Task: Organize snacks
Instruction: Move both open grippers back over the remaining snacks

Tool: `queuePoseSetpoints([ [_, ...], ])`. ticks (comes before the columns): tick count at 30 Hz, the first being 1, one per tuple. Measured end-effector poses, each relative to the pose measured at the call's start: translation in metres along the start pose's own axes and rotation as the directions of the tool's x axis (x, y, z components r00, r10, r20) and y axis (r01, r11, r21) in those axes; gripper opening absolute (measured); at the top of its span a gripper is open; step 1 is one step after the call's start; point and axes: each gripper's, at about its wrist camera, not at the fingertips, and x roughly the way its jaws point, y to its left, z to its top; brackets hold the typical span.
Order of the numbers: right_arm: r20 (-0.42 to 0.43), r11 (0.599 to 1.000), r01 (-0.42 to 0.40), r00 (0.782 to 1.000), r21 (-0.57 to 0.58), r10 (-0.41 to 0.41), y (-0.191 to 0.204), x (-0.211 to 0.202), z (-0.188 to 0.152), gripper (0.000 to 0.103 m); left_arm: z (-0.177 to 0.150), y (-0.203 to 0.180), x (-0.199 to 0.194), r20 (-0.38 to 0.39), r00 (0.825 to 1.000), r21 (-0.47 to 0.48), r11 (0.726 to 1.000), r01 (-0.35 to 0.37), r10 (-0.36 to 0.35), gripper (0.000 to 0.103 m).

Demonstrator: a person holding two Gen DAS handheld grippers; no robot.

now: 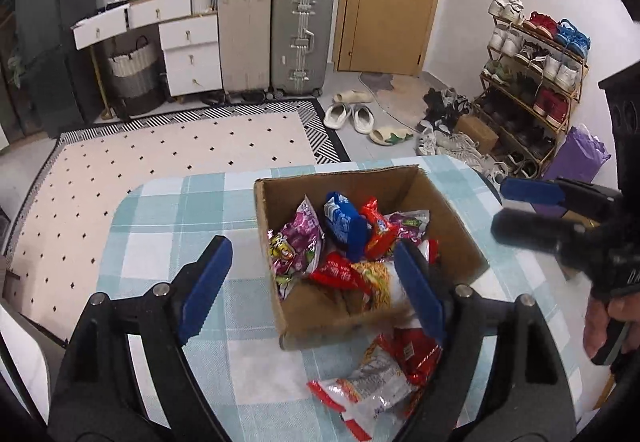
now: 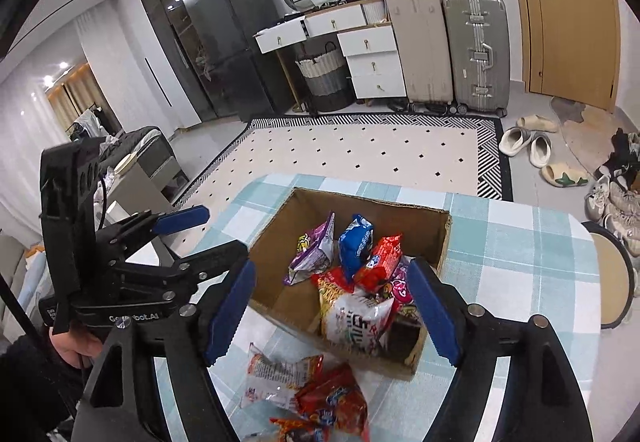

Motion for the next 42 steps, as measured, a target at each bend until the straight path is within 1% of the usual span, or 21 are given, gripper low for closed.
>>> queuePoseSetpoints([
  [3,0.021,1.0,-0.001,1.0,-0.006,0.002,0.009,-0.019,-0.008,0.083,-0.011,-0.004,-0.026,0.009,1.0,0.006,1.0,0.014,-0.014,0.082],
  [5,0.04,1.0,-0.005,0.999,-0.021,0.006,0.017,-0.029,-0.013,0.086,-0.022,-0.008,-0.043,0.038,0.999,0.014,1.0,0.0,-0.001,0.082],
  [7,0.067,0.999,-0.001,0.998,-0.045,0.004,0.027,-0.042,-0.02,0.089,-0.032,-0.011,-0.06,0.053,0.999,0.016,1.0,0.003,-0.004,0.084],
  [10,0.094,0.999,-0.008,0.995,-0.052,0.013,0.038,-0.059,-0.031,0.09,-0.045,-0.015,-0.084,0.069,0.998,0.01,1.0,-0.001,0.0,0.084],
  [13,0.122,0.998,-0.016,0.992,-0.059,0.023,0.048,-0.075,-0.042,0.093,-0.058,-0.018,-0.11,0.106,0.994,-0.004,1.0,-0.001,0.002,0.085],
  [18,0.19,0.997,-0.03,0.981,-0.075,0.044,0.064,-0.105,-0.067,0.096,-0.078,-0.023,-0.143,0.135,0.991,-0.025,1.0,0.016,-0.012,0.09],
  [19,0.202,0.997,-0.032,0.978,-0.075,0.046,0.066,-0.11,-0.073,0.097,-0.082,-0.025,-0.151,0.145,0.989,-0.023,1.0,0.01,-0.006,0.095],
  [20,0.216,0.997,-0.033,0.975,-0.074,0.048,0.069,-0.116,-0.081,0.097,-0.086,-0.027,-0.157,0.154,0.988,-0.021,1.0,0.007,-0.003,0.103],
  [23,0.246,0.997,-0.028,0.968,-0.074,0.046,0.075,-0.128,-0.099,0.098,-0.102,-0.033,-0.179,0.198,0.98,-0.013,1.0,-0.006,0.009,0.103],
  [28,0.314,0.997,-0.002,0.949,-0.083,0.028,0.087,-0.149,-0.136,0.101,-0.133,-0.046,-0.206,0.227,0.974,0.017,1.0,-0.013,0.009,0.103],
  [29,0.332,0.997,0.005,0.943,-0.083,0.023,0.091,-0.153,-0.146,0.102,-0.14,-0.049,-0.211,0.231,0.973,0.022,1.0,-0.015,0.009,0.103],
  [31,0.339,0.995,0.015,0.941,-0.095,0.018,0.096,-0.156,-0.158,0.102,-0.151,-0.054,-0.215,0.227,0.974,0.035,0.999,-0.01,0.002,0.103],
  [32,0.345,0.994,0.033,0.938,-0.107,0.006,0.101,-0.157,-0.167,0.102,-0.156,-0.055,-0.216,0.221,0.975,0.042,0.999,-0.004,-0.005,0.103],
  [34,0.35,0.992,0.05,0.937,-0.117,-0.006,0.107,-0.157,-0.178,0.102,-0.169,-0.061,-0.215,0.204,0.979,0.057,0.998,0.016,-0.027,0.103],
  [36,0.358,0.988,0.097,0.933,-0.123,-0.047,0.117,-0.156,-0.193,0.102,-0.182,-0.064,-0.212,0.189,0.981,0.059,0.998,0.031,-0.042,0.103],
  [38,0.361,0.981,0.133,0.93,-0.145,-0.072,0.126,-0.154,-0.205,0.102,-0.197,-0.067,-0.206,0.157,0.985,0.057,0.996,0.064,-0.072,0.103],
  [42,0.347,0.979,0.135,0.935,-0.153,-0.074,0.138,-0.143,-0.227,0.102,-0.216,-0.076,-0.185,0.11,0.991,0.076,0.995,0.07,-0.078,0.103],
])
